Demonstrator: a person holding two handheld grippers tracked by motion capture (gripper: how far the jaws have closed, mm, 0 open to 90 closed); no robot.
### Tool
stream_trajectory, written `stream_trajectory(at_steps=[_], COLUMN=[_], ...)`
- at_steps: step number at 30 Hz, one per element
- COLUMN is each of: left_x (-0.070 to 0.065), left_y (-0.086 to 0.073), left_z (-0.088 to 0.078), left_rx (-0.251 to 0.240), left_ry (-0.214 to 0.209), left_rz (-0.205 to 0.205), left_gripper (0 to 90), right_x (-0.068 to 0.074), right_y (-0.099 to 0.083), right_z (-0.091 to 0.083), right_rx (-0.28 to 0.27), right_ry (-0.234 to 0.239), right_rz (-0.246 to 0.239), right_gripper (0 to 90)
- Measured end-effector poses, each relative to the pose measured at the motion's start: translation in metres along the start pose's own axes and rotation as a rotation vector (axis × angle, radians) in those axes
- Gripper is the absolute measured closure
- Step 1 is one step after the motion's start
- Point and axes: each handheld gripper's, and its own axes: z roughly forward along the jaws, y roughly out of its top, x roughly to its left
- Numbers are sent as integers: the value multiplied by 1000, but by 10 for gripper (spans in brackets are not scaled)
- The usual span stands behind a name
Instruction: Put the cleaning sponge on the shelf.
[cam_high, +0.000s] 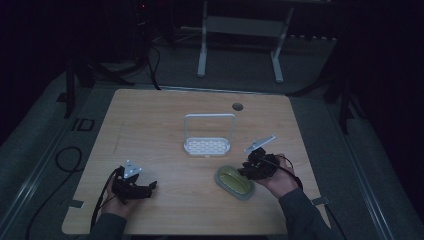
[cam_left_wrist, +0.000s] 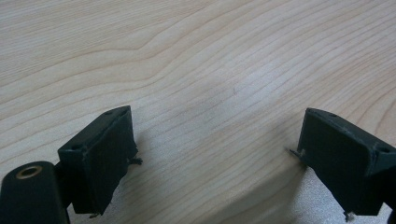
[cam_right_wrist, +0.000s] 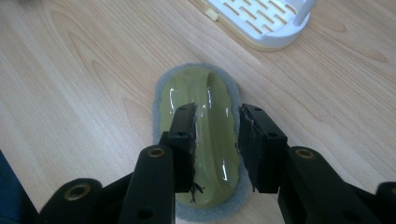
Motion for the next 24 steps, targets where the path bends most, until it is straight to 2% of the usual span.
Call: stream_trajectory(at_steps=[7,24], left_x=[0,0], left_y=[0,0], left_z=[0,0], left_rx=[0,1], left_ry=[0,0], left_rz=[2,4], left_gripper=[112,111], right_x=[0,6], right_y=[9,19], right_z=[-1,14], right_rx=[49,190], right_ry=[8,14], right_rz=[-9,-72], right_gripper=[657,639])
